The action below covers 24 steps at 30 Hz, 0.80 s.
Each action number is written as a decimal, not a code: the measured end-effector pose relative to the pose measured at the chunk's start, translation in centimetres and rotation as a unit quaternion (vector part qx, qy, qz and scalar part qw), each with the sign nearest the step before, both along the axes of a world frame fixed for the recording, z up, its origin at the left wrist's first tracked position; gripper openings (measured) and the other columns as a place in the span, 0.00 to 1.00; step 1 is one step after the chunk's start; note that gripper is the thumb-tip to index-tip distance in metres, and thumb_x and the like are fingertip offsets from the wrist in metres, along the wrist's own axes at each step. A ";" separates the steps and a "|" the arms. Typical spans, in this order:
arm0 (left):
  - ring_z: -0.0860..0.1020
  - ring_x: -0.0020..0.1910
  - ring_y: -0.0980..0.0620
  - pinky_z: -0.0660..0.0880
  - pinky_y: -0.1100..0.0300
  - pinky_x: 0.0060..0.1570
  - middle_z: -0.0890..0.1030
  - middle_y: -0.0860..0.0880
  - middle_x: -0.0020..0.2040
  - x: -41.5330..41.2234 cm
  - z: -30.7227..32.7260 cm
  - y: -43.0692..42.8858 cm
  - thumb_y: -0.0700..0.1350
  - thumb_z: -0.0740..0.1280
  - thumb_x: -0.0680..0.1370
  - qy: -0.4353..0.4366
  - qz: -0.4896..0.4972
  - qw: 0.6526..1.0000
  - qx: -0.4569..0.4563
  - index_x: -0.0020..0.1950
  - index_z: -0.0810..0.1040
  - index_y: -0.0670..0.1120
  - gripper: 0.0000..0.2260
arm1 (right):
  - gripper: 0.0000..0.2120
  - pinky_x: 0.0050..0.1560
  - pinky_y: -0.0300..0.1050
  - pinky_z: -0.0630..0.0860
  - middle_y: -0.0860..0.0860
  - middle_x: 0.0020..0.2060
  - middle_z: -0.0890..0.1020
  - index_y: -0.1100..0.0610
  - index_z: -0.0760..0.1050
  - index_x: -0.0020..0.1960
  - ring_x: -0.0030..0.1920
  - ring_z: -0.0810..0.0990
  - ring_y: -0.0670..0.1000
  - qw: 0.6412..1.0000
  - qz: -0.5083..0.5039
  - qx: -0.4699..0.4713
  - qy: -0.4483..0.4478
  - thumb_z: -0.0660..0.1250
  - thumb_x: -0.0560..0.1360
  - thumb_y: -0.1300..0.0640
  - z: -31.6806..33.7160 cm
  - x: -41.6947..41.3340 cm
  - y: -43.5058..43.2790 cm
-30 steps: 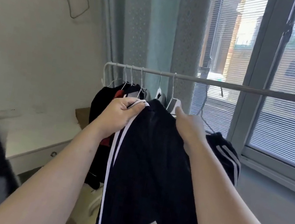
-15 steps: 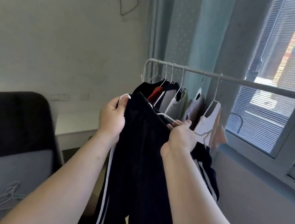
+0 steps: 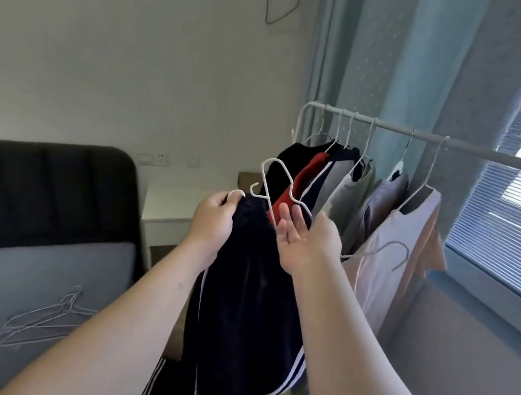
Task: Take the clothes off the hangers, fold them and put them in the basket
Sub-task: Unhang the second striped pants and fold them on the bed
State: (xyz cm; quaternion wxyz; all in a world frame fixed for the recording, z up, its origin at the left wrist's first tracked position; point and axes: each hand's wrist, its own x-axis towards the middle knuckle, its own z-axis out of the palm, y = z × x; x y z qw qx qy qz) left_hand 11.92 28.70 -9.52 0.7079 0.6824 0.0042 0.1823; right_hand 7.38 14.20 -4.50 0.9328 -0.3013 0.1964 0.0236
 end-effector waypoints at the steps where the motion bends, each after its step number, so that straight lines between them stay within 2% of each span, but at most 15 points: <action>1: 0.78 0.43 0.47 0.76 0.51 0.46 0.81 0.44 0.42 -0.3 -0.1 0.0 0.51 0.63 0.81 0.002 -0.001 1.000 0.006 0.46 0.81 0.43 0.14 | 0.06 0.40 0.43 0.80 0.55 0.45 0.85 0.60 0.72 0.54 0.40 0.87 0.55 1.000 0.022 0.007 -0.001 0.61 0.82 0.57 0.0 -0.2 0.4; 3: 0.78 0.42 0.50 0.75 0.52 0.46 0.82 0.44 0.42 -0.6 -0.3 0.3 0.48 0.64 0.80 0.020 -0.003 1.000 0.015 0.46 0.82 0.43 0.12 | 0.04 0.43 0.44 0.81 0.55 0.43 0.86 0.61 0.72 0.51 0.42 0.87 0.55 0.998 0.053 0.027 -0.010 0.63 0.81 0.59 -0.1 -0.3 0.9; 5: 0.79 0.42 0.50 0.75 0.53 0.45 0.82 0.45 0.40 -0.7 -1.2 1.4 0.47 0.65 0.78 0.049 0.000 0.998 0.024 0.43 0.82 0.43 0.10 | 0.06 0.44 0.43 0.80 0.54 0.40 0.86 0.62 0.74 0.55 0.43 0.87 0.54 0.995 0.085 0.047 -0.014 0.62 0.82 0.59 -0.4 -0.1 1.4; 7: 0.77 0.40 0.50 0.72 0.54 0.44 0.80 0.48 0.37 -0.6 -2.7 2.8 0.47 0.65 0.76 0.084 0.004 0.996 0.037 0.40 0.81 0.42 0.10 | 0.09 0.41 0.42 0.79 0.53 0.41 0.85 0.61 0.74 0.59 0.41 0.86 0.52 0.992 0.106 0.065 -0.002 0.61 0.82 0.57 -0.7 0.6 2.1; 10: 0.73 0.39 0.50 0.68 0.56 0.42 0.75 0.50 0.35 -0.3 -5.5 5.2 0.48 0.64 0.76 0.127 0.051 0.989 0.057 0.36 0.78 0.45 0.11 | 0.09 0.37 0.40 0.74 0.51 0.42 0.84 0.60 0.74 0.55 0.37 0.84 0.49 0.989 0.121 0.083 0.008 0.61 0.83 0.55 -0.9 1.6 3.6; 13: 0.71 0.40 0.50 0.67 0.56 0.42 0.74 0.48 0.39 -0.2 -7.9 7.7 0.49 0.63 0.78 0.157 0.103 0.980 0.061 0.40 0.77 0.47 0.09 | 0.08 0.36 0.40 0.73 0.52 0.40 0.82 0.60 0.72 0.51 0.36 0.82 0.49 0.986 0.137 0.092 0.016 0.59 0.83 0.55 -1.3 2.6 5.6; 15: 0.75 0.40 0.52 0.69 0.59 0.41 0.78 0.51 0.41 -0.1 -9.3 9.2 0.47 0.62 0.80 0.167 0.147 0.973 0.065 0.45 0.80 0.46 0.09 | 0.11 0.34 0.40 0.71 0.52 0.34 0.79 0.61 0.73 0.50 0.33 0.78 0.48 0.984 0.151 0.085 0.029 0.55 0.84 0.57 -1.9 3.6 6.8; 16: 0.76 0.44 0.53 0.70 0.60 0.42 0.79 0.53 0.43 0.1 -9.9 10.4 0.45 0.61 0.80 0.166 0.167 0.970 0.062 0.48 0.81 0.46 0.09 | 0.12 0.34 0.40 0.70 0.52 0.32 0.78 0.62 0.73 0.48 0.32 0.76 0.48 0.982 0.168 0.079 0.040 0.53 0.84 0.58 -2.4 4.3 8.0; 18: 0.77 0.50 0.52 0.70 0.59 0.46 0.80 0.55 0.47 0.6 -10.9 12.1 0.44 0.60 0.80 0.170 0.191 0.965 0.061 0.51 0.81 0.47 0.09 | 0.14 0.34 0.40 0.67 0.52 0.32 0.75 0.61 0.72 0.45 0.31 0.73 0.48 0.977 0.196 0.052 0.066 0.50 0.83 0.62 -3.4 5.4 9.6; 20: 0.78 0.52 0.50 0.72 0.56 0.49 0.80 0.52 0.48 1.2 -11.6 14.3 0.46 0.61 0.80 0.177 0.205 0.961 0.052 0.51 0.80 0.48 0.09 | 0.16 0.34 0.40 0.65 0.51 0.30 0.72 0.59 0.70 0.42 0.28 0.69 0.47 0.969 0.229 0.009 0.095 0.47 0.81 0.63 -4.7 6.6 11.9; 22: 0.78 0.52 0.47 0.73 0.53 0.50 0.81 0.50 0.48 1.9 -11.7 16.2 0.48 0.62 0.80 0.177 0.221 0.958 0.033 0.50 0.80 0.46 0.09 | 0.16 0.33 0.40 0.62 0.49 0.27 0.69 0.57 0.68 0.39 0.26 0.65 0.47 0.960 0.255 -0.034 0.114 0.46 0.80 0.62 -6.0 7.6 13.8; 24: 0.79 0.51 0.46 0.75 0.51 0.52 0.81 0.49 0.46 2.9 -11.4 18.8 0.49 0.65 0.79 0.166 0.251 0.954 0.024 0.49 0.80 0.45 0.09 | 0.13 0.33 0.40 0.59 0.48 0.26 0.65 0.56 0.67 0.42 0.26 0.61 0.47 0.949 0.288 -0.056 0.116 0.50 0.82 0.57 -6.8 8.4 15.9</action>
